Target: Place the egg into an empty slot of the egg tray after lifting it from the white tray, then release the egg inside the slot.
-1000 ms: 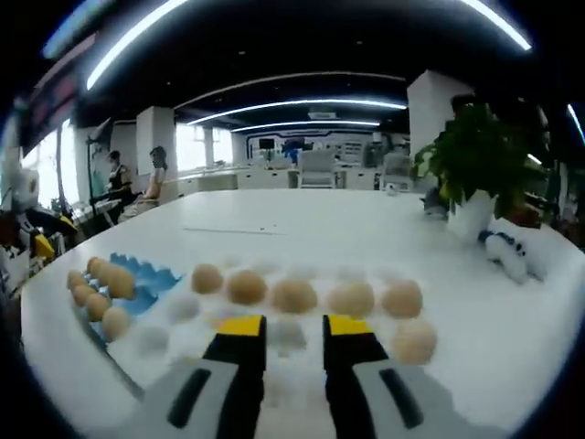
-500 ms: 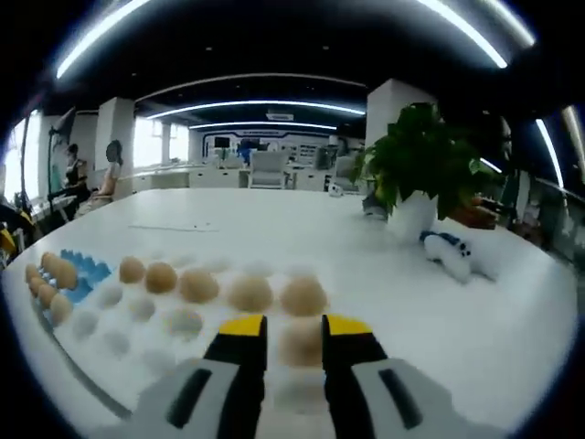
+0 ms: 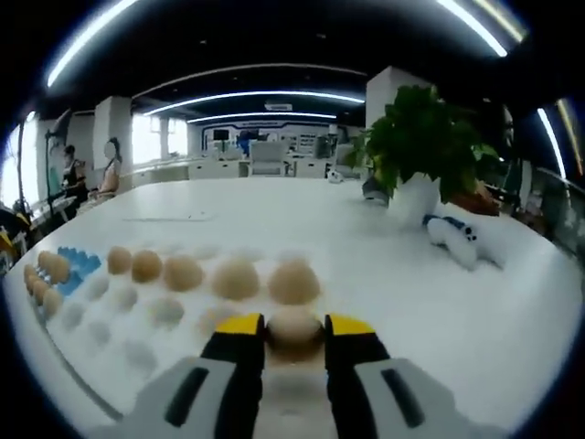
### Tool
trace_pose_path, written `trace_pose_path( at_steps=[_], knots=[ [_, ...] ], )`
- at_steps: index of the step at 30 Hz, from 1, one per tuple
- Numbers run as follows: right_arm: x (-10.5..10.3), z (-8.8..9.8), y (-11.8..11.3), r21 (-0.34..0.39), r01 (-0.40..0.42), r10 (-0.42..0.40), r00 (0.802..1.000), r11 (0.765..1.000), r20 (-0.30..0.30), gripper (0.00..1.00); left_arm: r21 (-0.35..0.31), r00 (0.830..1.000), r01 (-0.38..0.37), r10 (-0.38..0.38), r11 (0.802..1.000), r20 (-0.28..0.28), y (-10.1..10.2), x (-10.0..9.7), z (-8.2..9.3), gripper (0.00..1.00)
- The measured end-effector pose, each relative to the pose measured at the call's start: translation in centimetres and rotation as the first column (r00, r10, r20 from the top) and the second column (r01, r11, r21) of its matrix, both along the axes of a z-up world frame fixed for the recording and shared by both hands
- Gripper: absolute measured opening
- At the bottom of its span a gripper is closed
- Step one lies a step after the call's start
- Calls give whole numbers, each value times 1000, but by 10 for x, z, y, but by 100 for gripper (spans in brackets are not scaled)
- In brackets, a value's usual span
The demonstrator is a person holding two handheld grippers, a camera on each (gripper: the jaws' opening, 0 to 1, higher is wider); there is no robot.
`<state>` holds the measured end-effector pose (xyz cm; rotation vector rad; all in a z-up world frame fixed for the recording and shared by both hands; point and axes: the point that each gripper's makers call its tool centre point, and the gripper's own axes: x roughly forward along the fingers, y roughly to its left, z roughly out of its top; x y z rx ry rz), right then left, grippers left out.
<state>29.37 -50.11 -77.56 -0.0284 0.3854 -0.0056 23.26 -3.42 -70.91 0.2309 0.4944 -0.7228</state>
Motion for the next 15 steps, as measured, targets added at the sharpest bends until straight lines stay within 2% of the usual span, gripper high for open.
trace_pose_path(
  at_steps=[1,8,15],
  knots=[
    [0,0,2,-24,-22,22,1000,999,5,26,1,1000,1,-1,1000,0,0,0,0,61],
    [1,0,1,1,-25,25,1000,1000,-12,24,5,1000,7,-7,1000,2,0,2,0,61],
    [-2,6,-1,99,23,-23,1000,995,-2,24,0,1000,0,0,1000,8,1,2,2,61]
  ],
)
